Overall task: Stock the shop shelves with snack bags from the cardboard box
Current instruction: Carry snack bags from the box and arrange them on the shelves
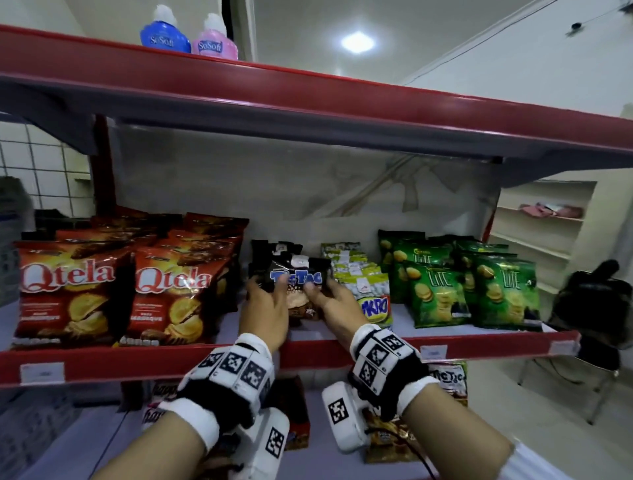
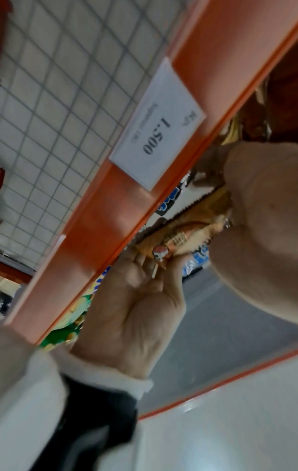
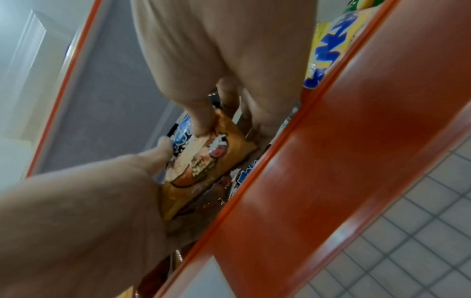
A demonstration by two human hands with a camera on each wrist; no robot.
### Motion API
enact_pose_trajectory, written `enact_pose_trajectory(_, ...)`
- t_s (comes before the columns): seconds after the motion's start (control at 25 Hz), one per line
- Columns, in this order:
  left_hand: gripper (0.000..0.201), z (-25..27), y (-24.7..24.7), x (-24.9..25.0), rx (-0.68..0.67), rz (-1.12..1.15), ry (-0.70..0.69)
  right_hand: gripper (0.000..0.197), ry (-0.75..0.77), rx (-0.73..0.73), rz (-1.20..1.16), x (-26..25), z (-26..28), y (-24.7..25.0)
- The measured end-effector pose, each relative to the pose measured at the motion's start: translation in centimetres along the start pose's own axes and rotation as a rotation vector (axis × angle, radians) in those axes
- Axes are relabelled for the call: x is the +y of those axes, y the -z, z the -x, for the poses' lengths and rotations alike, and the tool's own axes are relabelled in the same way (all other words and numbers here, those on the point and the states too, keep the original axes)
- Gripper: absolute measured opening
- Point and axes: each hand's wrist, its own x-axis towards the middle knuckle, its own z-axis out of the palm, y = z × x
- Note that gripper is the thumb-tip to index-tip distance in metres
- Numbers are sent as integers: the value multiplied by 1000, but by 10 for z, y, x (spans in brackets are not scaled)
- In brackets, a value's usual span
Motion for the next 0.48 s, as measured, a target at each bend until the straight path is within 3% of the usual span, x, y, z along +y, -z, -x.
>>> enact_pose_trajectory(0.08, 46, -8, -3, -3, 38, 56, -40, 23, -19, -34, -102, -4, 0, 2)
enact_pose_trajectory(0.16, 39, -13, -5, -7, 85, 36, -70, 31, 4, -25, 40, -5, -3, 0)
enact_pose_trajectory(0.32, 47, -15, -2, -22, 32, -114, 14, 38, 53, 19, 381, 1, -12, -9)
enact_pose_trajectory(0.48, 51, -21, 7, -35, 14, -279, 0, 51, -36, 27, 601, 16, -17, -22)
